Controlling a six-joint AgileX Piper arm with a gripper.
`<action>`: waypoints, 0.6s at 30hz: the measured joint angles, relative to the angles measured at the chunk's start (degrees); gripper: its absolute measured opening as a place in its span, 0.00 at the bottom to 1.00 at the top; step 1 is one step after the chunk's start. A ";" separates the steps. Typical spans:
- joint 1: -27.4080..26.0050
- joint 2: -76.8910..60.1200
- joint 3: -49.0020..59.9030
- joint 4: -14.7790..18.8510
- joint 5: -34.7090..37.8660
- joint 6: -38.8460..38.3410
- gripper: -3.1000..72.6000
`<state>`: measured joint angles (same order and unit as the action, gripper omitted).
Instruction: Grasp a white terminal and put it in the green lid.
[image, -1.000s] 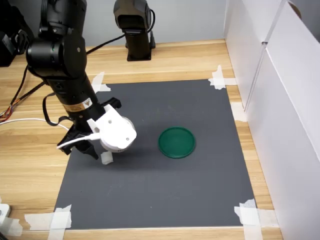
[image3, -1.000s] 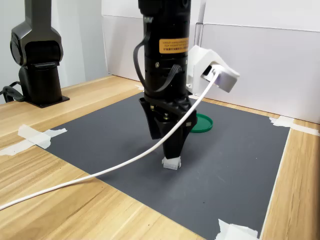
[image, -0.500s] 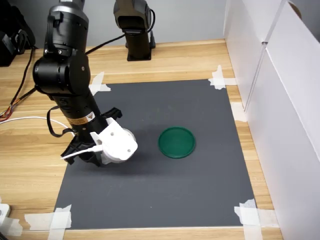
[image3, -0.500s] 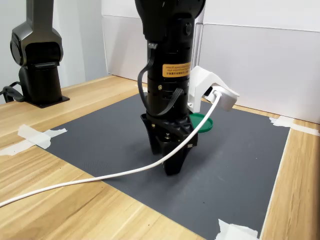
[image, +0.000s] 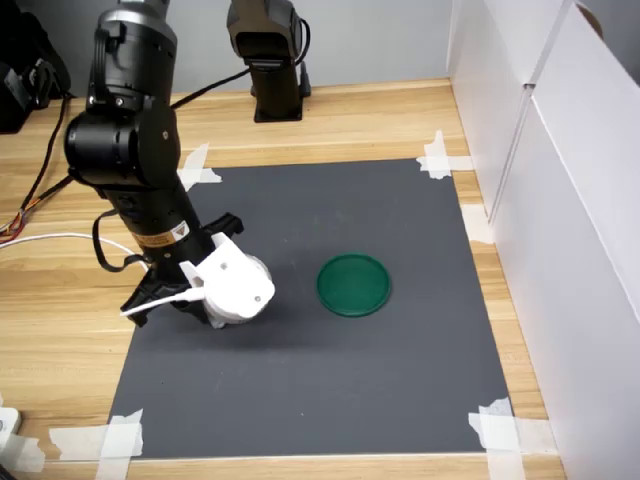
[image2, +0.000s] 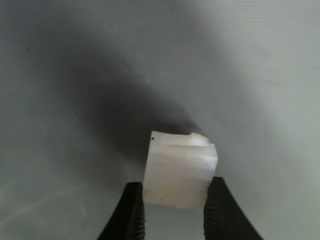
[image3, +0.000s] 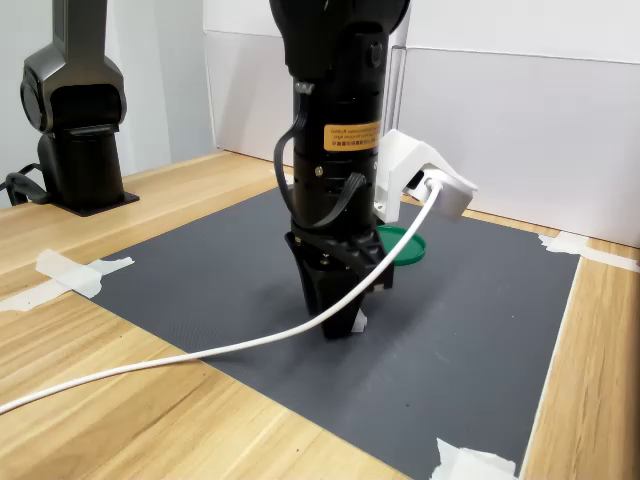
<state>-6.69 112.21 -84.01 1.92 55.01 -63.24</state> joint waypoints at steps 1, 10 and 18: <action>0.00 -0.88 0.00 0.61 0.00 -0.26 0.40; 0.16 -8.17 0.00 7.36 1.43 -2.41 0.40; 7.38 -11.23 0.00 5.99 5.85 -2.08 0.40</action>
<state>0.69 100.98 -84.01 7.91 60.85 -65.32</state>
